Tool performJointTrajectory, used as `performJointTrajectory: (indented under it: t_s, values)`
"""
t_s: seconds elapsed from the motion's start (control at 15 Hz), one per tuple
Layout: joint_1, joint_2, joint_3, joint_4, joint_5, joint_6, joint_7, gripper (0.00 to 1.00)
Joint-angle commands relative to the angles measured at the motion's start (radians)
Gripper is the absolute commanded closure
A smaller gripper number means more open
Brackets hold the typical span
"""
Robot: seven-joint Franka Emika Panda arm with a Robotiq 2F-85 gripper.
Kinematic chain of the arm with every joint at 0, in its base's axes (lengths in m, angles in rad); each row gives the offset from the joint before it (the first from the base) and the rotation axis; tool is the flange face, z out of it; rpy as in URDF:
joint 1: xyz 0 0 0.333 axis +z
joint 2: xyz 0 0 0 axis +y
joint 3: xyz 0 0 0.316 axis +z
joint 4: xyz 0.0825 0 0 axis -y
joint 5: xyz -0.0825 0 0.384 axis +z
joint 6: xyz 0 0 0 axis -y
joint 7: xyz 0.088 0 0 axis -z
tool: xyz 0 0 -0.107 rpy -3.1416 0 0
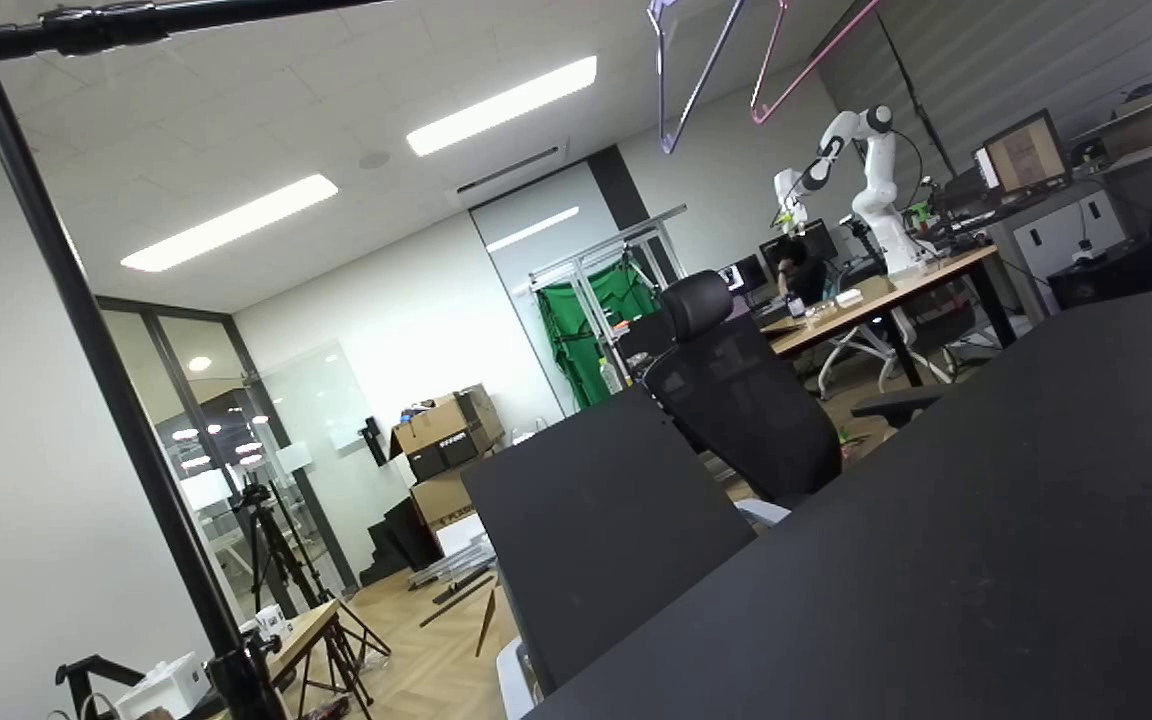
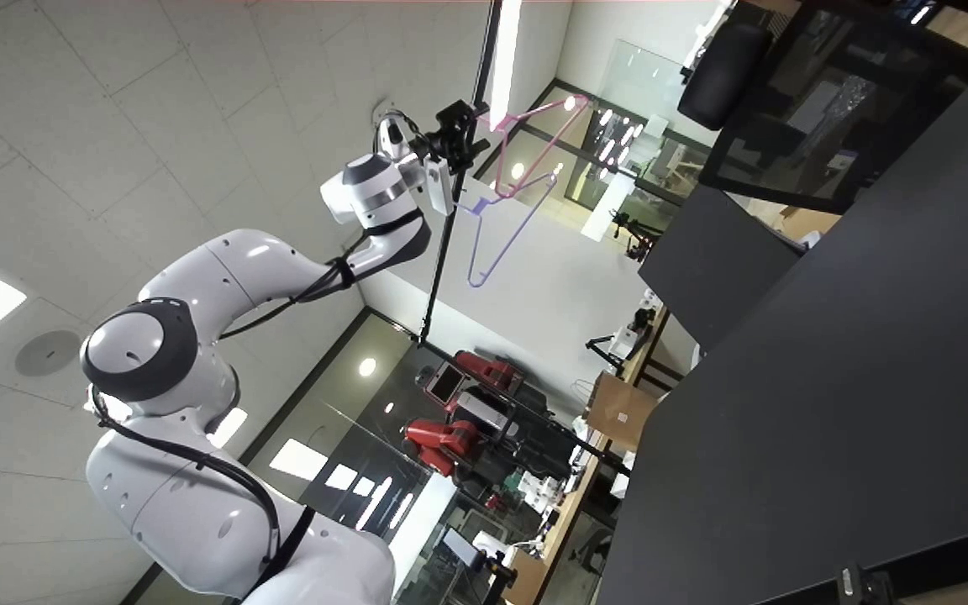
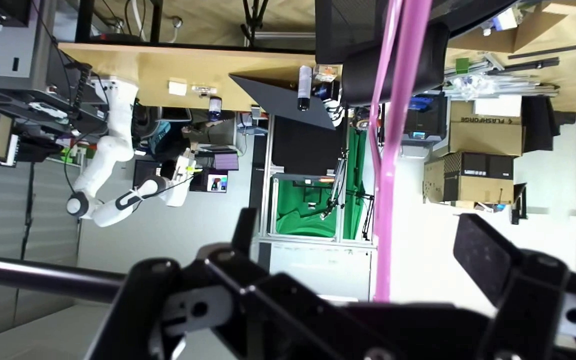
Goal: Take the pink hanger and put it on the table
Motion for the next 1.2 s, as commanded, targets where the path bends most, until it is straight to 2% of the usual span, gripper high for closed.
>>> performJointTrajectory:
  t_s: [0.0,0.13,0.2,0.27,0.33,0.53,0.93,1.13]
  values:
    - [0.016,0.100,-0.001,0.126,-0.054,-0.029,0.041,0.00]
    - [0.024,0.143,-0.003,0.170,-0.050,-0.034,0.031,0.00]
    - [0.028,0.160,-0.007,0.189,-0.054,-0.033,0.033,0.25]
    - [0.031,0.174,-0.005,0.203,-0.049,-0.037,0.025,0.25]
    - [0.034,0.188,-0.004,0.217,-0.043,-0.040,0.020,0.32]
    - [0.038,0.219,0.011,0.243,-0.001,-0.053,-0.001,0.54]
    - [0.029,0.179,0.074,0.182,0.152,-0.093,-0.036,0.96]
    - [0.033,0.146,0.066,0.153,0.131,-0.078,-0.010,1.00]
